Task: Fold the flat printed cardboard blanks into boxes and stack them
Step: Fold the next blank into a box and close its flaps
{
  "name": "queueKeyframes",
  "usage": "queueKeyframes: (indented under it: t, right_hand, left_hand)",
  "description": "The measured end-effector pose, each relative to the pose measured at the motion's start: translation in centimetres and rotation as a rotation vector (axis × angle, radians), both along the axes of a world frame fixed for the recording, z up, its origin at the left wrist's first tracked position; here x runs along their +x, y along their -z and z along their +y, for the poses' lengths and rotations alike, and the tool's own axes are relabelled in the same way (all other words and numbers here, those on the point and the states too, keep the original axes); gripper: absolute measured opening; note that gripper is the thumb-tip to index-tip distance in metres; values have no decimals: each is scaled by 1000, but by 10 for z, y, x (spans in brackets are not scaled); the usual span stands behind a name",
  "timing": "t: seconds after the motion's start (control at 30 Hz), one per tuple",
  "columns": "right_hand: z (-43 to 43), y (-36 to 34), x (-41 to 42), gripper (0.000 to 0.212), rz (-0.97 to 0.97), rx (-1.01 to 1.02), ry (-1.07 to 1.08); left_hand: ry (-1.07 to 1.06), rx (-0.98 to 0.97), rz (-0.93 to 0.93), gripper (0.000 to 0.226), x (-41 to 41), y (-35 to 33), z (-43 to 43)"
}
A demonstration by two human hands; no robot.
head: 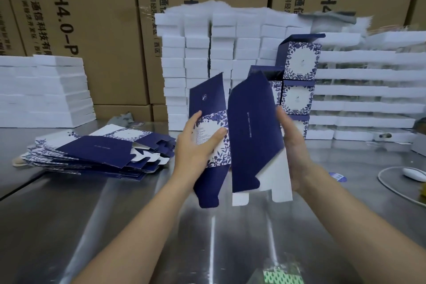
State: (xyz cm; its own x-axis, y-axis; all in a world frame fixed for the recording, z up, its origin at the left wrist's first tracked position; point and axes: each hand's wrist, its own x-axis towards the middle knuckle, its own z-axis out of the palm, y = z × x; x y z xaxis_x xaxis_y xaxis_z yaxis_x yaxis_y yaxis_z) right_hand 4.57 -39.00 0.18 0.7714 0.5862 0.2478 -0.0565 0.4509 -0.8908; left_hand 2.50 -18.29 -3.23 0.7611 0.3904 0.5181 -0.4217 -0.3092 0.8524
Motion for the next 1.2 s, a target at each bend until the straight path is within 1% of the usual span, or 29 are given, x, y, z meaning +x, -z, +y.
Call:
queueKeyframes:
  t: [0.03, 0.07, 0.13, 0.17, 0.2, 0.23, 0.27, 0.3, 0.33, 0.37, 0.4, 0.43, 0.47, 0.5, 0.53, 0.57, 0.63, 0.73, 0.8, 0.87, 0.93, 1.0, 1.07, 1.13, 1.2]
  right_hand:
    - [-2, 2, 3, 48, -28, -69, -17]
    - [-3, 8, 8, 39, -64, -174, 53]
    - [-5, 16, 22, 21, -239, -449, 354]
    - [-5, 22, 28, 15, -312, -519, 485]
    - [-4, 25, 32, 14, -363, -559, 613]
    - [-3, 29, 33, 15, -429, -582, 725]
    - [-2, 31, 35, 18, -496, -634, 823]
    - [0, 32, 35, 21, -561, -668, 877]
    - [2, 31, 34, 23, -605, -691, 876]
    - [1, 29, 36, 23, -579, -636, 836]
    - [-3, 26, 39, 21, -472, -499, 733]
    - [-10, 21, 41, 24, -323, -325, 594]
    - [-18, 16, 42, 33, -186, -179, 436]
    - [-25, 15, 45, 39, -101, -91, 299]
    - [-28, 15, 45, 40, -63, -73, 238]
    - [-29, 17, 47, 38, -52, -82, 221]
    - [-25, 22, 49, 35, -49, -140, 284]
    - [-22, 28, 53, 43, -62, -200, 351]
    - [-22, 27, 54, 39, -79, -228, 374]
    - [-23, 27, 55, 33, -104, -278, 394]
    - [-23, 28, 55, 33, -105, -331, 429]
    - [-22, 28, 56, 34, -86, -325, 473]
    - [-22, 26, 57, 37, -44, -260, 478]
    - [-24, 24, 57, 40, -15, -211, 464]
    - [-29, 22, 58, 41, -17, -209, 448]
  left_hand:
    - [-81, 39, -18, 74, 0, 0, 4]
    - [-152, 83, -39, 72, 0, -1, 7]
    - [-175, 102, -89, 74, 1, -2, 13]
    - [-137, 62, -97, 78, 3, -1, 16]
    - [-86, -13, -74, 80, 2, -2, 15]
    - [-32, -98, -42, 75, 2, -4, 13]
    - [22, -156, -7, 62, 3, -5, 11]
    - [71, -184, 16, 45, 5, -5, 9]
    - [115, -212, 23, 33, 6, -7, 7]
    - [163, -269, 24, 28, 5, -10, 9]
    - [220, -384, 33, 27, 4, -14, 14]
    - [282, -498, 44, 26, 3, -19, 22]
    - [345, -570, 54, 24, 2, -24, 29]
    - [385, -585, 69, 20, 1, -26, 36]
    - [405, -587, 84, 17, 1, -25, 40]
    - [396, -575, 93, 14, 2, -23, 42]
    - [356, -552, 95, 14, 4, -18, 43]
    - [325, -558, 97, 14, 5, -16, 44]
    - [300, -571, 109, 11, 7, -15, 47]
    - [275, -585, 112, 22, 8, -12, 47]
    - [265, -595, 116, 26, 8, -10, 47]
    - [258, -570, 132, 30, 9, -10, 47]
    - [246, -490, 198, 35, 11, -12, 47]
    - [234, -349, 286, 40, 10, -12, 44]
    - [220, -234, 297, 43, 10, -10, 42]
